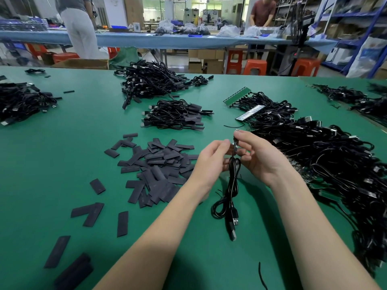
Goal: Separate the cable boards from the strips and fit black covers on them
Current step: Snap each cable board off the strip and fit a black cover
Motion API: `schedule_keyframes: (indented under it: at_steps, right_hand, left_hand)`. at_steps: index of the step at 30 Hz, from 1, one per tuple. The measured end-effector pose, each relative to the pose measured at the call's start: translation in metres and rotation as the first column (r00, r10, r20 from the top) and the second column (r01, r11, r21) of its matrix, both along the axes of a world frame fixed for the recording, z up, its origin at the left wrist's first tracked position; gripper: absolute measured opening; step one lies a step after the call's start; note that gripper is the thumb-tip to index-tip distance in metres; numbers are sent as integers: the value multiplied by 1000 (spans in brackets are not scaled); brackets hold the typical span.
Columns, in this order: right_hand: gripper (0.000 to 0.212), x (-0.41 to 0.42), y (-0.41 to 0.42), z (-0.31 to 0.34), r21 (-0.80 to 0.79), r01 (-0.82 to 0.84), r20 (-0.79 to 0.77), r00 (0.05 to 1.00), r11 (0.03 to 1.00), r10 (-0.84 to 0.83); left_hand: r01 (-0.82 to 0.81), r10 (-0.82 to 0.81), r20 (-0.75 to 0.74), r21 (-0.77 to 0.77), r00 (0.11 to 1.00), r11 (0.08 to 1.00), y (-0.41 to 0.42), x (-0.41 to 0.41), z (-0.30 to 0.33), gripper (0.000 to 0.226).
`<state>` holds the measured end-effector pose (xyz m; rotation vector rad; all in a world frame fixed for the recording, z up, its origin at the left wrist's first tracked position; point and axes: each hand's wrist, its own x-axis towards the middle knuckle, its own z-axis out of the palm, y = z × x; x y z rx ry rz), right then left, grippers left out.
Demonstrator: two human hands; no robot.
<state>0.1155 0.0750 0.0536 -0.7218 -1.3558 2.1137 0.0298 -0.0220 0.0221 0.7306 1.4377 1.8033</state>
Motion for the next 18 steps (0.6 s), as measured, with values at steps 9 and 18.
schedule_keyframes:
  at_steps: [9, 18]
  right_hand:
    - [5, -5, 1, -2, 130, 46, 97, 994, 990, -59]
    - [6, -15, -4, 17, 759, 178, 185, 863, 626, -469]
  left_hand:
    - [53, -57, 84, 49, 995, 997, -5, -3, -5, 17]
    - [-10, 9, 100, 10, 995, 1000, -3, -2, -9, 13]
